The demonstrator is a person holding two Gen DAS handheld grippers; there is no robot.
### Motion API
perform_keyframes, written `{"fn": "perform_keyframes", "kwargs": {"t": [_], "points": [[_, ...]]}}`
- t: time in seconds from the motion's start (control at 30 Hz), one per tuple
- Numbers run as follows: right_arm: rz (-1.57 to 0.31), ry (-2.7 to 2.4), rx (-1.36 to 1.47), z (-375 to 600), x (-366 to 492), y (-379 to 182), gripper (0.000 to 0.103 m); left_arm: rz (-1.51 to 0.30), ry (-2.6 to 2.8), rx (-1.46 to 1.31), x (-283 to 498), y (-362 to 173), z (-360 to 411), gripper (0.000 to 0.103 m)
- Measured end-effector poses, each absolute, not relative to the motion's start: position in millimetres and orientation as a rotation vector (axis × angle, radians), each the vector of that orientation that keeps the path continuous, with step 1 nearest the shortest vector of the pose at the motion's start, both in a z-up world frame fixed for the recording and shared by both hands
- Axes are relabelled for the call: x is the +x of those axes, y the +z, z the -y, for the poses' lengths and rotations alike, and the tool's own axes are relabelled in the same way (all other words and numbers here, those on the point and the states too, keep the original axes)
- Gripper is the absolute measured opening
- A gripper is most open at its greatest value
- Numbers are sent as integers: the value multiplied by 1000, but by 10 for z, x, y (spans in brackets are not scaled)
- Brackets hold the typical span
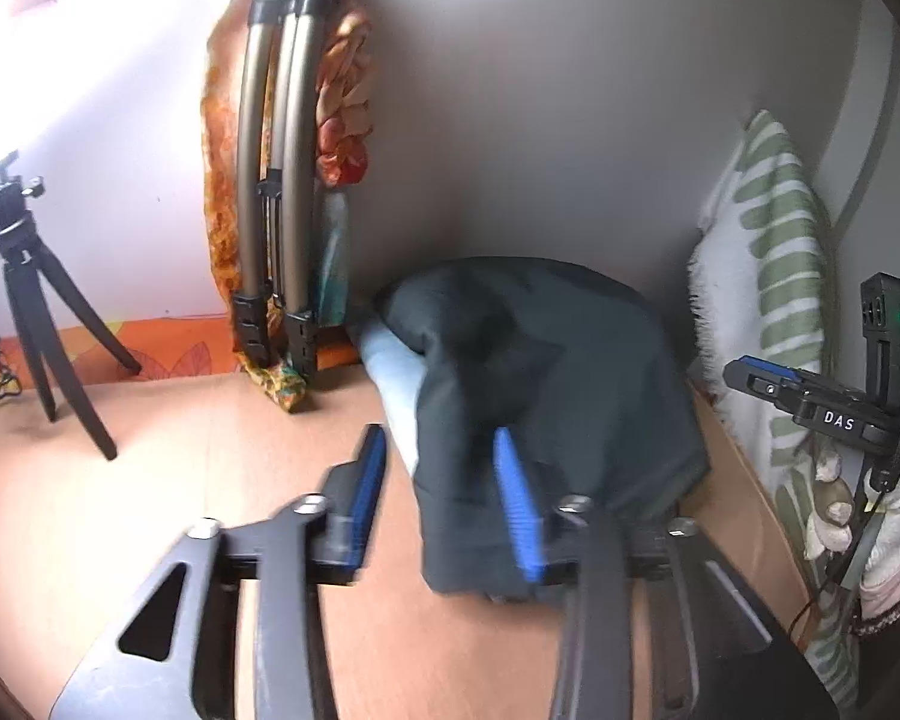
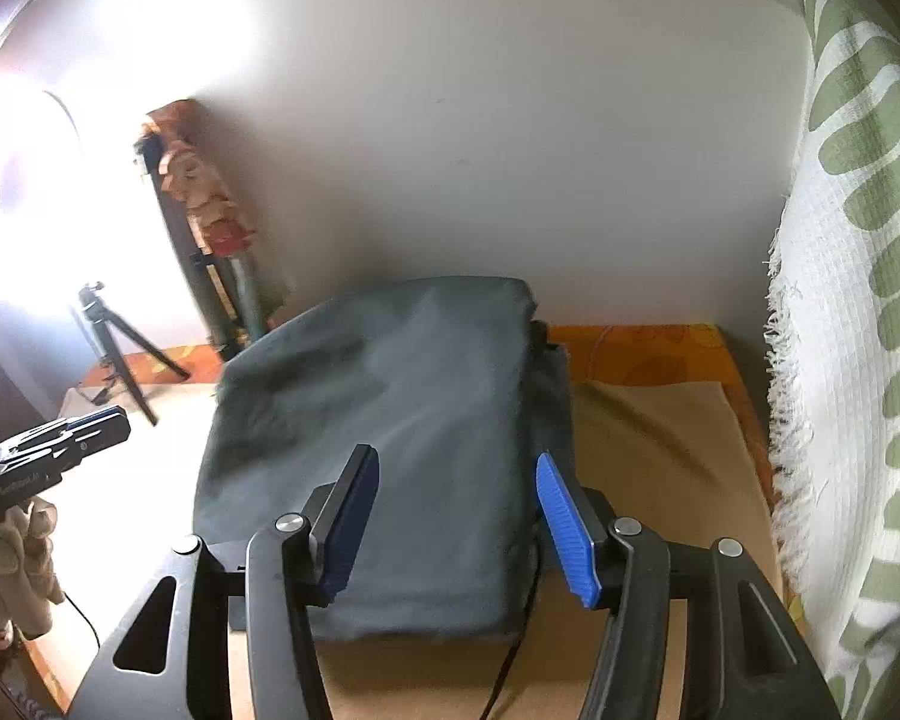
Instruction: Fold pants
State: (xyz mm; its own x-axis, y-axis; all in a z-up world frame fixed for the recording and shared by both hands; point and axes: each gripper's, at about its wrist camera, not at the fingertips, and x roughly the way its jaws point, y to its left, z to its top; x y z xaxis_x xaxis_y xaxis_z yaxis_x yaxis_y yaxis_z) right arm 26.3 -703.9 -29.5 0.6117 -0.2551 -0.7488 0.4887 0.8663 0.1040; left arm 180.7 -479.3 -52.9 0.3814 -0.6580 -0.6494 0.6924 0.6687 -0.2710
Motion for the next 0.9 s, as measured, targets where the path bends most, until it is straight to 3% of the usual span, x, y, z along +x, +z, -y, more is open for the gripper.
{"fn": "perform_keyframes", "kwargs": {"t": [0.43, 0.5, 0.67, 0.73, 0.9], "points": [[-733, -451, 239, 6157, -300, 3, 72, -735, -939, 30, 1029, -194, 4464, 45], [-720, -451, 245, 6054, -387, 36, 73, -727, -948, 24, 930, -161, 4419, 51], [-696, -465, 235, 5845, -548, 91, 77, -695, -954, 42, 671, -91, 4304, 53], [-690, -475, 219, 5768, -595, 109, 79, -690, -960, 44, 586, -75, 4251, 61], [-669, -499, 190, 5531, -740, 138, 84, -667, -948, 49, 371, -83, 4091, 68]]}}
